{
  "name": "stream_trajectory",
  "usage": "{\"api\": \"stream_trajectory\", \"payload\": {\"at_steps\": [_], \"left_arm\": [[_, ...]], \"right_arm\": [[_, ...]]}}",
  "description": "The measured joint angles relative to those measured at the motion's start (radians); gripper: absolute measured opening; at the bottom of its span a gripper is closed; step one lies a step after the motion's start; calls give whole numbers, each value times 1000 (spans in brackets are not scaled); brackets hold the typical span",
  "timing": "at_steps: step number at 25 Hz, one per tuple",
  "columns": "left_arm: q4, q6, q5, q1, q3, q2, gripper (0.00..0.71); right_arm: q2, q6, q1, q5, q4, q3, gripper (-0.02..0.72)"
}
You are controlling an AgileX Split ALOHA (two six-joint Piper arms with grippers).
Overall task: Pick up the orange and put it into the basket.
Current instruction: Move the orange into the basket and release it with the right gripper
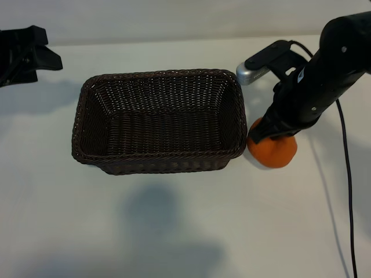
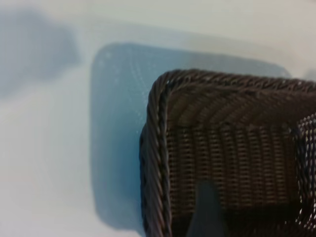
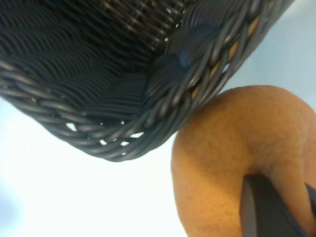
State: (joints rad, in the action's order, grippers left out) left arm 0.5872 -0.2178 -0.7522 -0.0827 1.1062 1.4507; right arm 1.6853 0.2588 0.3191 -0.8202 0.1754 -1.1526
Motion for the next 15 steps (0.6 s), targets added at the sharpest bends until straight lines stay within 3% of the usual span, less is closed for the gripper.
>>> {"api": "stream_trajectory", "payload": {"at_steps": [5,11,15], "left_arm": [[55,-56,-10,21,4,22,548],[90,-86,2,75,5,39,548],[91,-87,10,77,5,40,548]], "right_arm": [[-29,-2,0,-18,28,-63,72],[-30,74,13,-53,138,-138,72],[-31,83,52,-72,149,-191,72]]}}
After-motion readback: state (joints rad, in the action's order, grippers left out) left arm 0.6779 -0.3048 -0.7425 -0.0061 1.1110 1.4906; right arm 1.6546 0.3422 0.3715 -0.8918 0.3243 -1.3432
